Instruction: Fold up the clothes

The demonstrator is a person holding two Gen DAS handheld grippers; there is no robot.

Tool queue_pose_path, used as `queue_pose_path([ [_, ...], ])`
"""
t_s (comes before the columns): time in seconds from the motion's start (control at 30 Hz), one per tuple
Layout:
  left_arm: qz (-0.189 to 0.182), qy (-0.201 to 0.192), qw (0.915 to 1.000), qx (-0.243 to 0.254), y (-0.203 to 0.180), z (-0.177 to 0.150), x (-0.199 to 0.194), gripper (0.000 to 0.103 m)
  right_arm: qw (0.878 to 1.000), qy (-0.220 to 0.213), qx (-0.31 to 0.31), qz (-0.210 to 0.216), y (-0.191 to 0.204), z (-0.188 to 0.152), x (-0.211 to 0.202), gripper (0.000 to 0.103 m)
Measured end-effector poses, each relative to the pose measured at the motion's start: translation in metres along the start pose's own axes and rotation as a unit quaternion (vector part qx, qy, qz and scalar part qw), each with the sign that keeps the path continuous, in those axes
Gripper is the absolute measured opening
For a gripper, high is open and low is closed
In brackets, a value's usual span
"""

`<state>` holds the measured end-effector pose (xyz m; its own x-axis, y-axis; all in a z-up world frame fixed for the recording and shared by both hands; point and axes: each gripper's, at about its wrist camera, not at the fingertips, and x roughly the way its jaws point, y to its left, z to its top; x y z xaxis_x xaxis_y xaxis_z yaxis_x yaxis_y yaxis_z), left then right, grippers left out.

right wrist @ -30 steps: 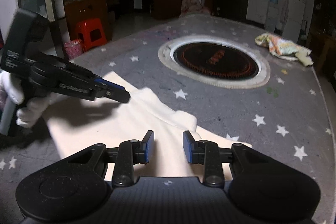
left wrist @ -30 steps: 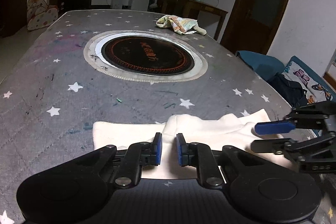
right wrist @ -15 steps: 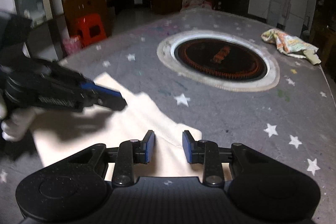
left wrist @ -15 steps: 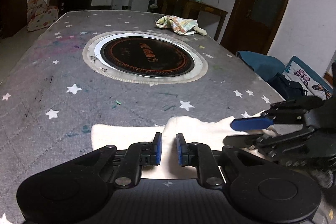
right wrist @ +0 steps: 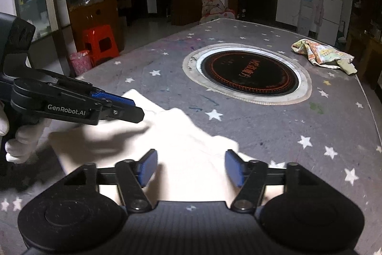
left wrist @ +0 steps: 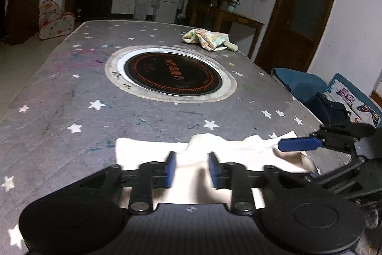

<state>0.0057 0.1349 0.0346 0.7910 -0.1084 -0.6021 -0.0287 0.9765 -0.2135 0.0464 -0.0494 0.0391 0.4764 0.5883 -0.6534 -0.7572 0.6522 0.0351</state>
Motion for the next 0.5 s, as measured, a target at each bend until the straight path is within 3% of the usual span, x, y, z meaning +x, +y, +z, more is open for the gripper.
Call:
queue_pose_path([
  [0.2, 0.019, -0.007, 0.9997, -0.012, 0.004, -0.007, -0.017, 0.046, 1.000, -0.003, 0.009, 0.014, 0.016, -0.013, -0.009, 0.083],
  [0.3, 0.026, -0.006, 0.9994, -0.021, 0.007, -0.012, -0.021, 0.049, 1.000, -0.001, 0.017, 0.015, 0.021, -0.020, -0.009, 0.084],
  [0.4, 0.032, -0.003, 0.9990, -0.030, 0.011, -0.018, -0.023, 0.050, 1.000, 0.003, 0.029, 0.010, 0.023, -0.026, -0.007, 0.095],
  [0.5, 0.039, 0.003, 0.9985, -0.037, 0.016, -0.024, -0.023, 0.050, 0.999, 0.003, 0.034, 0.005, 0.024, -0.031, -0.003, 0.099],
])
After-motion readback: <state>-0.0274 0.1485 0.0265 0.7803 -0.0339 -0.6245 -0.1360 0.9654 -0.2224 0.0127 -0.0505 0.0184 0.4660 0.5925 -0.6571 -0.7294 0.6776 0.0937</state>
